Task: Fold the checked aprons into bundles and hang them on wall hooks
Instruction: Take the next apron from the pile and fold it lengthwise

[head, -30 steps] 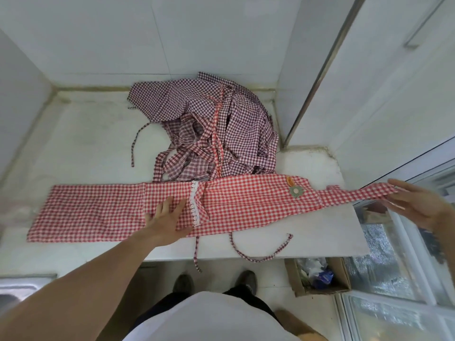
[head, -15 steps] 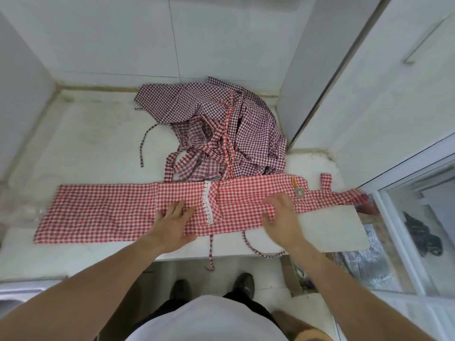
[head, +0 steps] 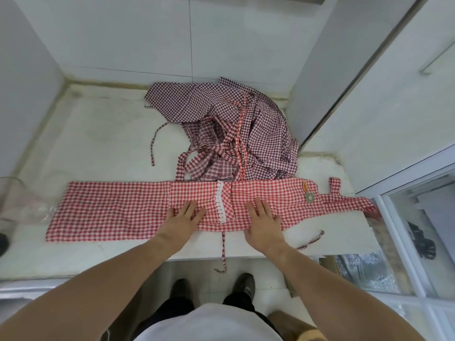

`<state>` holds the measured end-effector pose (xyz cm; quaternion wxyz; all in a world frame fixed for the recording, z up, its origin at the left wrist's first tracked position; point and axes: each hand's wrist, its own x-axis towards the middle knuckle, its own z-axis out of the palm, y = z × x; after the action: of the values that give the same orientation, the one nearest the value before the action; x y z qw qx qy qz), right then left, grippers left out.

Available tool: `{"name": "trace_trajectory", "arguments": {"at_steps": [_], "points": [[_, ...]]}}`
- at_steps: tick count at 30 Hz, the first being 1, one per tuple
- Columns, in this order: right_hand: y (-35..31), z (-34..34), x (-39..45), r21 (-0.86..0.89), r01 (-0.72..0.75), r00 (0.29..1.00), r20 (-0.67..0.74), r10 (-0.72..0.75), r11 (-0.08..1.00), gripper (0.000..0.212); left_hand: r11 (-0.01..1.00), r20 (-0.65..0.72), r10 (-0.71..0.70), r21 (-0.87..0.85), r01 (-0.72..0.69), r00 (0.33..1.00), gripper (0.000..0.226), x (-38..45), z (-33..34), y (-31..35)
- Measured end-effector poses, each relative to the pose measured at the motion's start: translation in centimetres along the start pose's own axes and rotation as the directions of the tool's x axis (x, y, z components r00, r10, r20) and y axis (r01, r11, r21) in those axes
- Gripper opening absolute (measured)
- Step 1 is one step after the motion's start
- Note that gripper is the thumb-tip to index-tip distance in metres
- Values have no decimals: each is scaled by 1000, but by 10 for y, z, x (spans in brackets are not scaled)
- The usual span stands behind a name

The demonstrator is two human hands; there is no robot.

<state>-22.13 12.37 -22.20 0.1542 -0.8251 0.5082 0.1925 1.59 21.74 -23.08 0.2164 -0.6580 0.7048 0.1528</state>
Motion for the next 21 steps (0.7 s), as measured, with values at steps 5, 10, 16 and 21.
{"name": "trace_trajectory", "arguments": {"at_steps": [5, 10, 16, 21], "points": [[-20, 2, 9, -169, -54, 998, -34, 49, 984, 70, 984, -92, -137, -127, 125, 986, 75, -2, 5, -11], [-6, -2, 16, -263, -17, 991, -135, -19, 965, 59, 960, -208, -119, -273, 59, 971, 83, -17, 45, -44], [34, 11, 6, -84, -49, 978, -204, 30, 995, 64, 905, -182, -281, -376, 197, 942, 71, -26, 60, -75], [49, -27, -2, 253, -44, 902, -405, 147, 966, 56, 841, -283, -473, -428, 332, 834, 43, -41, 17, -91]]}}
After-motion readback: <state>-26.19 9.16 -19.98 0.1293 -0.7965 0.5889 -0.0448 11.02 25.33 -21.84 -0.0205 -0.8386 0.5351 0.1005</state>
